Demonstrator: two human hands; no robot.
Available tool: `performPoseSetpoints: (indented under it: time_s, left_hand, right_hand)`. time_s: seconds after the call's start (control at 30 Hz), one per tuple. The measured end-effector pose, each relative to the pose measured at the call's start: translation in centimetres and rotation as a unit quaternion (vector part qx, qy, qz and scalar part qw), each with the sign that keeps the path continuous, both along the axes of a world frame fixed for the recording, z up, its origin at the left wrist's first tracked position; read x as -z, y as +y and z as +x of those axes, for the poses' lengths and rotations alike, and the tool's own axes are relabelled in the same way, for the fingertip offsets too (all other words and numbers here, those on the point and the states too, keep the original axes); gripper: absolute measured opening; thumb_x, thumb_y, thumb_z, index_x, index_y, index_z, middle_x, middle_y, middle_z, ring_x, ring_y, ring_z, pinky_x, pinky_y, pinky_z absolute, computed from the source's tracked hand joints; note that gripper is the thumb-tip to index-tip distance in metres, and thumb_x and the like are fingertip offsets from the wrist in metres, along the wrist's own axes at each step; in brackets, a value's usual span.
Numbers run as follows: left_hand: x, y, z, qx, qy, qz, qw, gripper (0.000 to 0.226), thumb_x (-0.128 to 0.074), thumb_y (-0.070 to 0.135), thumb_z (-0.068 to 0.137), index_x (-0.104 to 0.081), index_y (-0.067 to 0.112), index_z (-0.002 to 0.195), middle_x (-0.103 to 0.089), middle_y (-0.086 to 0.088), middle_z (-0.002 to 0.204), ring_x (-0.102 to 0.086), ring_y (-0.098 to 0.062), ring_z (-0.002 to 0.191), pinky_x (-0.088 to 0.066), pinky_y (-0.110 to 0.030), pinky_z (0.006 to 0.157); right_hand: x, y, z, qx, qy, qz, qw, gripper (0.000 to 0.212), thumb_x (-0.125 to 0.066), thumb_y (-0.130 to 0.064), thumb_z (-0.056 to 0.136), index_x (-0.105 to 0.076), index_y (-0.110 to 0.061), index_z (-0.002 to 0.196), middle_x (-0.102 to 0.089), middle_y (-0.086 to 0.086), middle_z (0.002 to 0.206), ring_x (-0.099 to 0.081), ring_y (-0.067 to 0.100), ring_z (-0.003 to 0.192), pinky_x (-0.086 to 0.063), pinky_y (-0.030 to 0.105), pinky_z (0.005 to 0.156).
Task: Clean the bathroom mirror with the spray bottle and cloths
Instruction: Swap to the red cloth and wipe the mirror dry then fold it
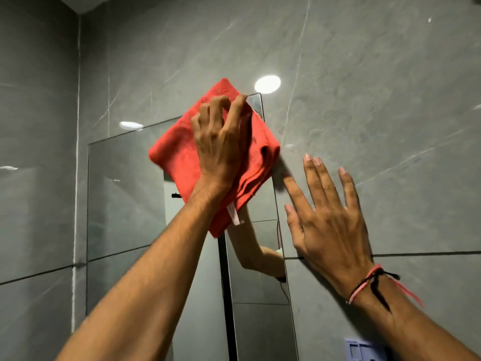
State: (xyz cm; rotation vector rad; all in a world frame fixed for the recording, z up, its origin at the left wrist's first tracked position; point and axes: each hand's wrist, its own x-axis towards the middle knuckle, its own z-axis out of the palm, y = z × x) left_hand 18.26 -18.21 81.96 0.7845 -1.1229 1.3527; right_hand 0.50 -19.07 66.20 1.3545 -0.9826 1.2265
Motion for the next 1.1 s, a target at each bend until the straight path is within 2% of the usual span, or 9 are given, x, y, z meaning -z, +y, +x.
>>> performPoseSetpoints:
  time_s: [0.07,0.13,0.2,0.3,0.73,0.87,0.97,1.03,1.1]
  left_hand:
    - [2.4,-0.3,0.4,0.028,0.007,0.076,0.997,0.047,-0.049,0.047,0.102,-0.06,0.026,0.143,-0.061,-0.01,0.134,-0.056,-0.03,0.124,-0.044,-0.049,0.101]
    - [5.4,-0.6,0.9,0.025,-0.003,0.148,0.989,0.066,-0.039,0.063,0.099,-0.037,0.033,0.157,-0.038,-0.008,0.162,-0.032,-0.028,0.151,-0.025,-0.05,0.123]
    - [7.0,-0.7,1.2,0.008,-0.013,0.187,0.982,0.078,-0.03,0.072,0.095,-0.02,0.033,0.163,-0.013,-0.003,0.173,-0.007,-0.022,0.161,-0.005,-0.056,0.127]
    - [6.7,-0.7,2.1,-0.013,-0.018,0.211,0.977,0.081,-0.025,0.073,0.095,-0.012,0.032,0.164,-0.001,-0.001,0.174,0.003,-0.019,0.161,0.004,-0.067,0.124]
    - [5.9,-1.1,12.1,0.004,0.038,0.229,0.973,0.071,-0.023,0.074,0.095,-0.014,0.047,0.16,-0.002,0.003,0.174,-0.001,-0.017,0.161,0.0,-0.066,0.125]
    - [6.0,-1.3,13.0,0.01,0.061,0.232,0.971,0.068,-0.027,0.058,0.101,-0.022,0.029,0.163,-0.008,-0.008,0.174,-0.005,-0.025,0.161,-0.003,-0.057,0.128]
    - [6.8,-0.7,11.6,0.003,-0.004,0.182,0.983,0.055,-0.058,0.029,0.102,-0.049,0.004,0.15,-0.032,-0.029,0.162,-0.025,-0.046,0.153,-0.021,-0.064,0.122]
    - [7.1,-0.1,10.0,0.021,-0.058,0.158,0.986,0.059,-0.064,0.031,0.099,-0.047,0.01,0.151,-0.042,-0.027,0.156,-0.035,-0.046,0.148,-0.028,-0.064,0.12]
    - [6.8,0.7,7.8,0.064,-0.035,0.205,0.976,0.064,-0.046,0.048,0.101,-0.029,0.029,0.16,-0.034,-0.015,0.164,-0.026,-0.037,0.154,-0.019,-0.066,0.122]
  right_hand:
    - [0.0,0.1,0.2,0.002,-0.001,0.008,1.0,0.063,-0.041,-0.043,0.103,-0.034,-0.02,0.162,-0.019,0.019,0.171,-0.019,0.031,0.16,-0.014,0.059,0.128]
    - [-0.2,0.1,0.4,0.006,-0.006,0.017,1.0,0.065,-0.038,-0.046,0.104,-0.031,-0.022,0.163,-0.017,0.018,0.172,-0.017,0.031,0.16,-0.011,0.059,0.128]
    - [-0.7,0.2,0.8,0.007,-0.01,0.02,1.0,0.065,-0.034,-0.049,0.104,-0.031,-0.022,0.163,-0.017,0.018,0.172,-0.017,0.031,0.16,-0.01,0.059,0.128]
    - [-1.8,0.4,1.6,-0.014,-0.014,0.014,1.0,0.065,-0.03,-0.052,0.105,-0.036,-0.019,0.161,-0.019,0.019,0.171,-0.018,0.032,0.16,-0.011,0.06,0.128]
    - [-2.9,0.0,4.1,0.012,0.007,0.03,0.999,0.087,-0.032,-0.068,0.095,-0.023,-0.016,0.165,-0.014,0.021,0.172,-0.016,0.033,0.16,-0.01,0.064,0.126]
    - [-2.8,-0.4,5.1,0.005,-0.004,0.033,0.999,0.088,-0.033,-0.065,0.096,-0.019,-0.012,0.166,-0.011,0.022,0.172,-0.012,0.034,0.161,-0.009,0.062,0.127]
    - [-2.8,-0.5,5.3,0.005,-0.003,0.035,0.999,0.089,-0.03,-0.067,0.098,-0.013,-0.012,0.166,-0.008,0.022,0.172,-0.009,0.034,0.161,-0.008,0.059,0.128]
    - [-2.7,-0.5,5.2,0.003,-0.003,0.031,1.0,0.089,-0.029,-0.066,0.098,-0.013,-0.012,0.166,-0.007,0.022,0.172,-0.008,0.034,0.161,-0.009,0.059,0.128]
    - [-2.7,-0.5,5.3,-0.004,-0.005,0.028,1.0,0.088,-0.029,-0.065,0.099,-0.014,-0.011,0.166,-0.008,0.022,0.172,-0.009,0.033,0.161,-0.01,0.06,0.128]
